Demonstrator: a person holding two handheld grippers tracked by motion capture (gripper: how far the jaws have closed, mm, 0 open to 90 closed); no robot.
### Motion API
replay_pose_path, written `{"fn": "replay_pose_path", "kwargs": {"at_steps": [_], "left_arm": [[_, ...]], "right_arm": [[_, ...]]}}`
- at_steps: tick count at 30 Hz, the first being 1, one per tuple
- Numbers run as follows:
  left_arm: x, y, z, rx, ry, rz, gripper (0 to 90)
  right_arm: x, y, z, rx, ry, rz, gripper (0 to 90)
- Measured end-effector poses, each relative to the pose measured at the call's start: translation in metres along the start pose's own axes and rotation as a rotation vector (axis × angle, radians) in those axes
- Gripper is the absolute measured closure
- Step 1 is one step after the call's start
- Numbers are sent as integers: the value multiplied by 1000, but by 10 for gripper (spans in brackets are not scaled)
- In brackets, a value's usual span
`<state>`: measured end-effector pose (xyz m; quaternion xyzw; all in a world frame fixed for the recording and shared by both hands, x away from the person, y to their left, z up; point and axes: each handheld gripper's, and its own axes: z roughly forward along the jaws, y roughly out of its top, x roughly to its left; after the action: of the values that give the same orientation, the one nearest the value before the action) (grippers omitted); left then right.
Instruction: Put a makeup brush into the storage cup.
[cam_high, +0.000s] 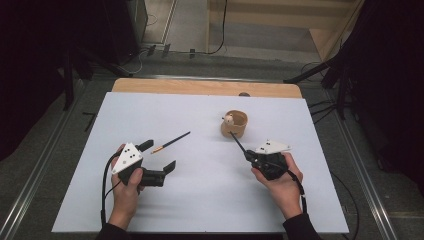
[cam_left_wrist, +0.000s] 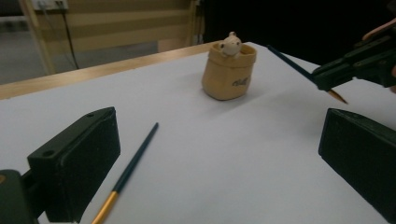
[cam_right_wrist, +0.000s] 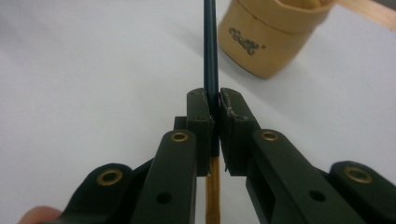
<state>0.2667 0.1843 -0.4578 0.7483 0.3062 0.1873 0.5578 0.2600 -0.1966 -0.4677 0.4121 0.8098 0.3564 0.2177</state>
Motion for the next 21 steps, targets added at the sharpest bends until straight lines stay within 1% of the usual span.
{"fn": "replay_pose_path", "kwargs": {"at_steps": [1,2,3,4,5,6,7,9,10,11,12,13,14,15,16,17,19,21], "left_arm": [[-2,1,1,-1,-11,2,0],[-3,2,2,-3,-30,-1,0],[-4,4,2,-1,-52,-1,0],[-4,4,2,-1,-52,-1,0],[-4,5,3,0,-63,-5,0],[-5,5,4,0,-78,-16,0],[-5,5,5,1,-103,-22,0],[-5,4,6,8,-120,-23,0],[-6,3,7,14,-123,-22,0],[-6,3,7,14,-123,-22,9],[-6,3,8,20,-126,-23,9],[-7,3,9,25,-128,-21,55],[-8,2,9,25,-137,-25,55],[-8,2,10,30,-142,-19,59],[-9,2,10,30,-150,-22,67],[-10,2,11,32,-153,-22,67],[-11,2,12,34,-152,-20,70],[-12,2,13,35,-158,-27,70]], "right_arm": [[2,1,0,-8,4,-13,848],[2,1,0,-8,4,-13,848],[7,2,0,-18,11,-31,848],[7,2,0,-18,11,-31,848],[9,3,1,-27,14,-59,848],[10,4,1,-35,16,-66,848],[12,4,2,-38,25,-70,847],[14,5,2,-40,37,-87,848],[16,5,3,-46,37,-100,848],[16,5,3,-46,37,-100,848],[18,6,3,-47,32,-117,848],[22,7,2,-55,33,-137,848],[22,7,2,-55,33,-137,848],[23,8,2,-63,32,-147,848],[27,9,1,-71,38,-156,848],[27,9,1,-71,38,-156,848],[32,10,0,-88,48,-179,848],[33,11,0,-91,52,-187,848]]}}
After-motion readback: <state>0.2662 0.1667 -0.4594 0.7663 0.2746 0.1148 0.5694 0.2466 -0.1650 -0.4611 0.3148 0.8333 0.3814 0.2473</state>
